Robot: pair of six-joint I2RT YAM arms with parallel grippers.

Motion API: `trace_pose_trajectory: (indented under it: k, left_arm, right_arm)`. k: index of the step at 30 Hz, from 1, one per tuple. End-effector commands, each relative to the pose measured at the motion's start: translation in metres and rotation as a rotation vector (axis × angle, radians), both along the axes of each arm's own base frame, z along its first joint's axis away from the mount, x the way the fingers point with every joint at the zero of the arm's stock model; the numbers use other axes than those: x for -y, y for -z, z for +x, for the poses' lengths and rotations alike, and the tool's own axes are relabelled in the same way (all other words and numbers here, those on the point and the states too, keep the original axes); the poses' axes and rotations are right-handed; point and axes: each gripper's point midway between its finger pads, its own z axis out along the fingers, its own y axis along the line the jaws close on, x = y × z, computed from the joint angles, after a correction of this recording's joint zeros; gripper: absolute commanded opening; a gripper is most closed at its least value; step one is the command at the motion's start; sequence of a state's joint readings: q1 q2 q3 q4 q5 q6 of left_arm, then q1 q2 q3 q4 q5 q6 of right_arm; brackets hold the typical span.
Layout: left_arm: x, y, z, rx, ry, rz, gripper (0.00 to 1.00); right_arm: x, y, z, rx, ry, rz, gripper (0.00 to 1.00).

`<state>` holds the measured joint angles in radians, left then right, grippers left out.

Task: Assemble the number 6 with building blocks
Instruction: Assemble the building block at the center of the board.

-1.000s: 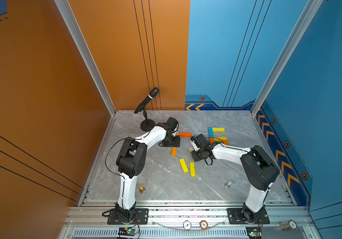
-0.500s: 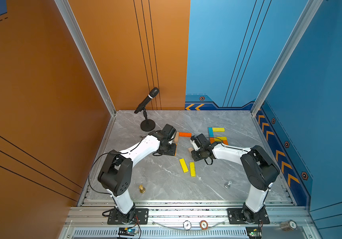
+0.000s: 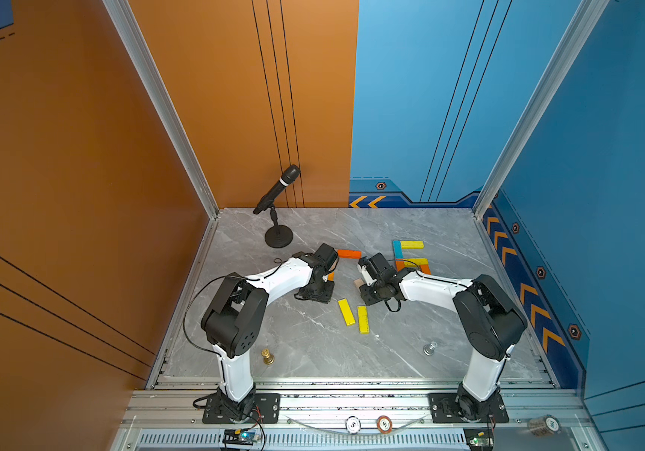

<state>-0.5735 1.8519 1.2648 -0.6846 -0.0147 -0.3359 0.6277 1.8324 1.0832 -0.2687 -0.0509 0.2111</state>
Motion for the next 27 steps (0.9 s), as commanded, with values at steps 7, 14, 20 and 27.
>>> trace_pose_trajectory:
  k: [7, 14, 20, 27]
  left_arm:
    - [0.002, 0.01, 0.012, 0.01, 0.026, 0.061, 0.3]
    - [0.003, 0.013, 0.019, 0.017, 0.023, 0.073, 0.26]
    - [0.006, 0.012, 0.024, 0.02, 0.019, 0.066, 0.25]
    - [0.008, 0.013, 0.027, 0.017, 0.014, 0.058, 0.23]
  right_arm:
    - [0.002, -0.007, 0.0, 0.01, 0.008, 0.0, 0.34]
    - [0.001, -0.007, 0.0, 0.008, 0.008, 0.001, 0.34]
    - [0.001, -0.006, 0.0, 0.005, 0.007, 0.0, 0.34]
    - [0.001, -0.005, 0.0, 0.003, 0.006, -0.001, 0.34]
